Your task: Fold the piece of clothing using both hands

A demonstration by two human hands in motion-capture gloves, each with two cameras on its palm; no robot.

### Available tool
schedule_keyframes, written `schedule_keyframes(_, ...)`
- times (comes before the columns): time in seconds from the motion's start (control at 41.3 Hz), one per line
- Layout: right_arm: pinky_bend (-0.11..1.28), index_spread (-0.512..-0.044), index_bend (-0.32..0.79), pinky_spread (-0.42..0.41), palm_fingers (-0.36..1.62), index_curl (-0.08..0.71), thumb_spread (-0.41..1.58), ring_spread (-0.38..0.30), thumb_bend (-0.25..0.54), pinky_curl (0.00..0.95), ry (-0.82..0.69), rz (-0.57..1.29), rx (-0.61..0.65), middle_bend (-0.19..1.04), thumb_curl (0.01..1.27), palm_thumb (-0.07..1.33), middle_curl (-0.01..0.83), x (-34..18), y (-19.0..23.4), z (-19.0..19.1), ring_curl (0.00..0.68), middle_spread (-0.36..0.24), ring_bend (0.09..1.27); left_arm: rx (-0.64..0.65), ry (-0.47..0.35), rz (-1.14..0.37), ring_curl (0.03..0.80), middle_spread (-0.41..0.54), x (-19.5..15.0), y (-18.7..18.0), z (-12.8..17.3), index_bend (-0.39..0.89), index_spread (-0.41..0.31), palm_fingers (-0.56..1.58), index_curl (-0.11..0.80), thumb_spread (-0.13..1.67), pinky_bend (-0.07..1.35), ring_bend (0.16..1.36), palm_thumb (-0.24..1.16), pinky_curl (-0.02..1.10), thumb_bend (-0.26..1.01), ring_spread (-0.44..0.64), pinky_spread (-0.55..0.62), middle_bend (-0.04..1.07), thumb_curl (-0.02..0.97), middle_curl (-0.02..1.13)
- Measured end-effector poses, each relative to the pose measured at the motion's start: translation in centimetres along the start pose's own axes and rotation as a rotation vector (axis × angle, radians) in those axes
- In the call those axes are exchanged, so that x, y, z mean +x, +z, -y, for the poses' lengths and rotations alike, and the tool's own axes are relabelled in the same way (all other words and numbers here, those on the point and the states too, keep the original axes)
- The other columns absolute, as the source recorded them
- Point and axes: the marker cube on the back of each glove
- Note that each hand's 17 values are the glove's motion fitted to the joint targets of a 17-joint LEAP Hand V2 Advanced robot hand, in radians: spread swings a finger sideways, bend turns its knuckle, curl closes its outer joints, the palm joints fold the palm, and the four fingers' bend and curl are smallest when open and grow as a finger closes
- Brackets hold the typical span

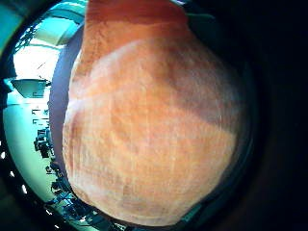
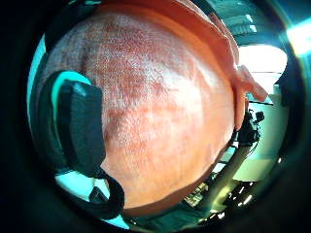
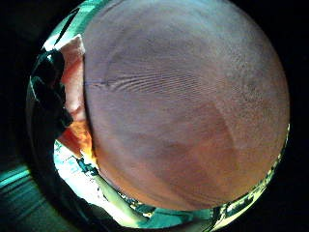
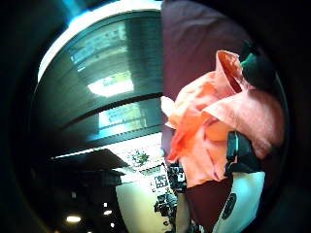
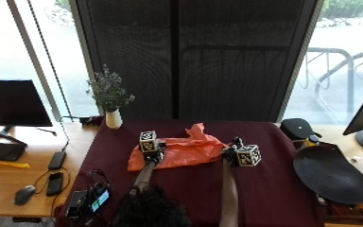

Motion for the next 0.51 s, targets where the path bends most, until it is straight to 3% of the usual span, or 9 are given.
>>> schedule_keyframes(0.169,0.79,-0.237,0.06,-0.3,1.05,0.198,0.89,-0.22,0.092,0.365,-0.146,0.111,-0.02,0.21,0.5,1.08,0.359,-5.7,1.2,-2.5,0.434,-0.086,0.74,0.028,-0.025,-0.008,0.337,-0.011,-0.9,-5.7,-1.8,0.19,-0.146,0.35,0.416,1.54,0.41,0.42,0.25,0.34,0.01,0.21,0.32,0.16,0.183,0.37)
schedule_keyframes(0.242,0.78,-0.244,0.03,-0.306,1.05,0.183,0.84,-0.225,0.076,0.367,-0.291,0.123,0.046,0.21,0.51,1.1,0.373,-8.8,1.8,-3.6,0.437,-0.109,0.73,0.092,-0.061,0.054,0.336,-0.003,-1.8,-9.0,-2.9,0.19,-0.142,0.34,0.422,1.55,0.42,0.41,0.33,0.34,0.05,0.22,0.33,0.16,0.206,0.36)
schedule_keyframes(0.266,0.77,-0.241,0.06,-0.307,1.06,0.187,0.83,-0.226,0.069,0.366,-0.347,0.131,0.058,0.19,0.52,1.1,0.374,-9.9,2.1,-4.1,0.435,-0.108,0.72,0.128,-0.07,0.073,0.337,-0.004,-2.0,-10.1,-3.1,0.19,-0.141,0.35,0.423,1.55,0.42,0.42,0.29,0.34,0.03,0.22,0.33,0.16,0.196,0.36)
schedule_keyframes(0.339,0.77,-0.25,0.03,-0.311,1.05,0.169,0.78,-0.233,0.048,0.367,-0.536,0.165,0.036,0.2,0.53,1.11,0.387,-14.0,3.9,-7.0,0.437,-0.124,0.72,0.24,-0.094,0.13,0.337,-0.004,-2.7,-13.9,-4.3,0.18,-0.138,0.36,0.422,1.56,0.4,0.43,0.37,0.34,0.07,0.22,0.33,0.18,0.22,0.36)
schedule_keyframes(0.436,0.76,-0.256,0.03,-0.317,1.05,0.154,0.73,-0.239,0.027,0.369,-0.677,0.088,0.012,0.19,0.55,1.13,0.399,-17.4,6.9,-10.1,0.438,-0.144,0.7,0.256,-0.123,0.174,0.337,-0.021,-3.5,-17.3,-6.7,0.17,-0.142,0.39,0.422,1.57,0.38,0.44,0.44,0.34,0.1,0.21,0.33,0.19,0.24,0.37)
schedule_keyframes(0.508,0.75,-0.262,0.04,-0.317,1.03,0.146,0.68,-0.243,0.013,0.371,-0.718,0.021,-0.044,0.19,0.57,1.15,0.406,-18.6,9.4,-12.3,0.44,-0.158,0.69,0.286,-0.112,0.146,0.338,-0.029,-4.3,-17.6,-5.9,0.17,-0.142,0.4,0.421,1.57,0.37,0.45,0.48,0.33,0.12,0.2,0.33,0.19,0.252,0.37)
